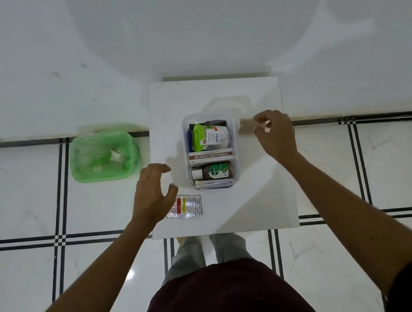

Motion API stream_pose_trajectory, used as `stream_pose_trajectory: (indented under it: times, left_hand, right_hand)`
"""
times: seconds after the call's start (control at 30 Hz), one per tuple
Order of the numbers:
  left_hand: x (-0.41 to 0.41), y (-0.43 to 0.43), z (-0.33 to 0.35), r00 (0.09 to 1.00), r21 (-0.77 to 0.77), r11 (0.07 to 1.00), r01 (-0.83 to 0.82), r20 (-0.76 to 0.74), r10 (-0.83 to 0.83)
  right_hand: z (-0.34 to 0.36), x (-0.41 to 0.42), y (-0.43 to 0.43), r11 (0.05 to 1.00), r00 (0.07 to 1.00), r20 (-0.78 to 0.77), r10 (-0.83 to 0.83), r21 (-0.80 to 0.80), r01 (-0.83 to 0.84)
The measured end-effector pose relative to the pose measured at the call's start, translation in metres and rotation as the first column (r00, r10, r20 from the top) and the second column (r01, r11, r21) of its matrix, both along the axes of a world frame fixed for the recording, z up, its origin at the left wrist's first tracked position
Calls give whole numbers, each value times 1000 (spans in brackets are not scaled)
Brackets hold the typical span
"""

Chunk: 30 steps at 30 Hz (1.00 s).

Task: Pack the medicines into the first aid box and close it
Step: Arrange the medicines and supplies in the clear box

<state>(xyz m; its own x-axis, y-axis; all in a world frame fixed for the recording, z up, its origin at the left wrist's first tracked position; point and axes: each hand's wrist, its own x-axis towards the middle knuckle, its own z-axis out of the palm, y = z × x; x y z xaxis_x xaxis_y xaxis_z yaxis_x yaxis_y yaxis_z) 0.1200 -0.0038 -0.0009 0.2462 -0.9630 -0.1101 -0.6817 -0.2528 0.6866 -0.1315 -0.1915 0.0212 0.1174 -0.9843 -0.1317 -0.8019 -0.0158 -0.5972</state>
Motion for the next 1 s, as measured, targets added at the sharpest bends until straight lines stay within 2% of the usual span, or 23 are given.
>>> stream_pose_trajectory:
  times: [0.13,0.23,0.33,0.4,0.5,0.67,0.73,0.8,1.0]
  left_hand:
    - [14,15,-18,981,185,969,165,67,-180]
    - [15,17,-24,932,327,899,292,112,-344]
    - [13,18,-32,805,448,782,434,198,-560]
    - [11,22,-40,725,488,739,464,271,-634]
    - [9,23,-47,749,470,780,412,313,-584]
    - [10,18,-47,795,449,799,399,264,-546]
    - [9,15,-43,886,408,841,356,139,-443]
    - [10,12,-39,939,413,856,310,8,-344]
    - [19,14,-21,956,402,868,292,-94,-278]
  right_hand:
    - [-9,0,-22,988,962,-228,148,81,-133]
    - [-22,4,-33,954,899,-328,289,179,-241]
    - [-37,7,-33,917,841,-370,394,227,-329]
    - [-45,9,-30,911,827,-385,410,212,-353]
    - [-54,12,-27,924,830,-408,380,196,-327]
    - [-65,9,-24,935,838,-416,353,167,-311]
    - [-64,7,-21,946,872,-366,325,150,-289]
    - [-59,4,-17,963,924,-278,264,125,-238]
    - [-16,5,-4,991,991,-50,125,-32,-127]
